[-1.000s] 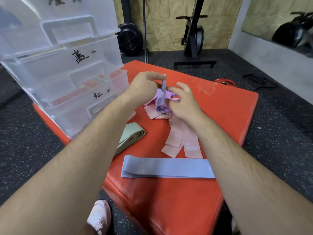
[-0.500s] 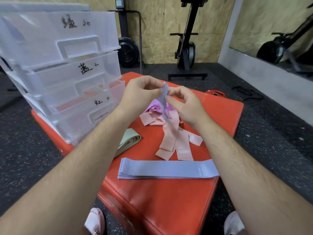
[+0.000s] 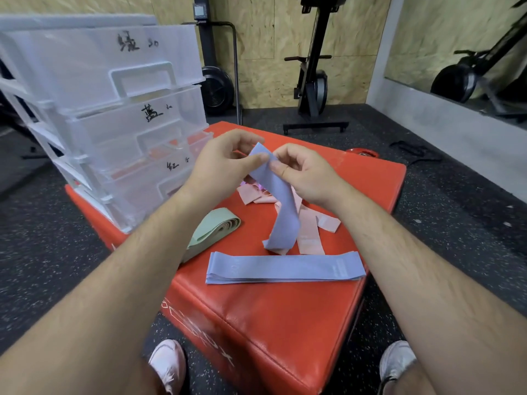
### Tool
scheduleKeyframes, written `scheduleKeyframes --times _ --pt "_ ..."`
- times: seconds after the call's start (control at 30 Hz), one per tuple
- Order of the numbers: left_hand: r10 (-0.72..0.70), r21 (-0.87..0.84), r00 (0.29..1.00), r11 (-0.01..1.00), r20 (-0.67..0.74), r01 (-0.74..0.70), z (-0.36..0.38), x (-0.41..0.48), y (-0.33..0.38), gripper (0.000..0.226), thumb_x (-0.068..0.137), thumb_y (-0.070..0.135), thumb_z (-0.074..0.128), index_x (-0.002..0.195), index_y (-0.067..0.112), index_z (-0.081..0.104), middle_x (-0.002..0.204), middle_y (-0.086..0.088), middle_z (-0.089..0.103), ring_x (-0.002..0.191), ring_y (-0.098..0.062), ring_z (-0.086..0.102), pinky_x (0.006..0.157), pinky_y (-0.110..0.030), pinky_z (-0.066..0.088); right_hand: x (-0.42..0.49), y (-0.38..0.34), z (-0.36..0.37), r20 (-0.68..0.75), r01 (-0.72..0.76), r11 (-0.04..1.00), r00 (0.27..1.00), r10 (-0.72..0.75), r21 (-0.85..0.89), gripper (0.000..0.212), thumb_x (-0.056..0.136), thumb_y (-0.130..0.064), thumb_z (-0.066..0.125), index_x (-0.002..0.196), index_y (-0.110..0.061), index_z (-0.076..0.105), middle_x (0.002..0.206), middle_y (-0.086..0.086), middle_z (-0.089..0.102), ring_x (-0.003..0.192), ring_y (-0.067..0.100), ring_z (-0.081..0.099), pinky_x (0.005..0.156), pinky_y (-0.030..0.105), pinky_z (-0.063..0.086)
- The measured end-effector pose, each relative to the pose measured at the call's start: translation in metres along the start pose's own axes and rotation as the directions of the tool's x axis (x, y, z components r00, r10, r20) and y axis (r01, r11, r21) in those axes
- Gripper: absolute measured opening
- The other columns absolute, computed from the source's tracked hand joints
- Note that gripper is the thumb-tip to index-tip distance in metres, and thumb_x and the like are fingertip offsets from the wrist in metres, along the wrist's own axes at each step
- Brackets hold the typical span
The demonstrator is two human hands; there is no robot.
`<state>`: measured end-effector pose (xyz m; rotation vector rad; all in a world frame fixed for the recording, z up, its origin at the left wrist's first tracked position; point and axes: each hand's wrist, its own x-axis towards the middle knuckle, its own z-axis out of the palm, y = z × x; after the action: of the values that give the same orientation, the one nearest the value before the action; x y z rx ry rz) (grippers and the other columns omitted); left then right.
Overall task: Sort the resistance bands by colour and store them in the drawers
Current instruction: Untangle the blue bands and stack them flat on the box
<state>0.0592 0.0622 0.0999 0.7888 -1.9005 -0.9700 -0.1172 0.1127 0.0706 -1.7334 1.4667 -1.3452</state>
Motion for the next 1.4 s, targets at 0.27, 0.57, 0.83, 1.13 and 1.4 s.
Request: scheduleKeyframes --times 0.27,0.57,0.83,1.13,1.4 --pt "-0.018 0.036 1.0 0.999 0.0 0.018 -0.001 -0.018 -0.001 0.009 0.084 0.015 0.076 0.09 0.009 0.072 0.071 0.005 0.07 0.055 -0.006 0.056 0.054 -0.018 0.045 -0.017 -0.005 0.008 -0.032 0.019 0.98 0.999 -0.026 -0.199 0.01 0.088 -0.012 0.067 0.092 -0.016 0.058 0.086 -0.004 0.061 0.068 0.006 0.053 0.061 0.016 0.043" --pt "0.038 0.096 0.997 0.994 0.071 -0.045 -0.008 -0.026 -0.019 0.028 0.078 -0.006 0.071 0.095 0.015 0.063 0.089 0.001 0.066 0.072 -0.01 0.057 0.063 -0.026 0.049 -0.02 0.003 0.016 0.131 -0.273 0.932 0.96 0.247 0.24 0.045 0.076 -0.027 0.069 0.119 -0.027 0.057 0.106 0.006 0.063 0.095 0.017 0.061 0.091 0.037 0.049" --pt "-0.104 0.24 0.991 0.967 0.081 0.082 -0.017 -0.037 -0.024 0.021 0.085 0.011 0.071 0.104 0.021 0.073 0.075 0.009 0.058 0.059 -0.002 0.049 0.056 -0.013 0.041 -0.017 0.008 0.037 0.129 -0.125 0.979 0.981 0.147 -0.162 0.014 0.097 -0.025 0.065 0.096 -0.011 0.065 0.081 0.0 0.051 0.071 0.009 0.044 0.065 0.023 0.037" --pt "-0.174 0.243 0.984 0.957 0.045 0.158 -0.029 -0.044 -0.031 0.018 0.084 0.007 0.073 0.101 0.014 0.074 0.084 -0.003 0.065 0.066 -0.007 0.055 0.06 -0.013 0.048 -0.029 0.018 0.021 0.23 -0.103 0.917 0.952 0.204 -0.385 0.041 0.079 -0.053 0.073 0.09 -0.014 0.066 0.074 -0.001 0.054 0.066 0.013 0.045 0.066 0.033 0.039" --pt "-0.273 0.143 0.961 0.954 0.041 0.265 -0.052 -0.054 -0.039 0.022 0.084 0.002 0.072 0.083 0.024 0.071 0.084 -0.007 0.067 0.077 -0.02 0.062 0.087 -0.049 0.054 -0.045 0.023 -0.017 0.193 -0.159 0.781 0.922 0.337 -0.604 0.022 0.08 -0.039 0.081 0.088 -0.023 0.067 0.089 0.005 0.069 0.07 0.017 0.057 0.071 0.044 0.054"
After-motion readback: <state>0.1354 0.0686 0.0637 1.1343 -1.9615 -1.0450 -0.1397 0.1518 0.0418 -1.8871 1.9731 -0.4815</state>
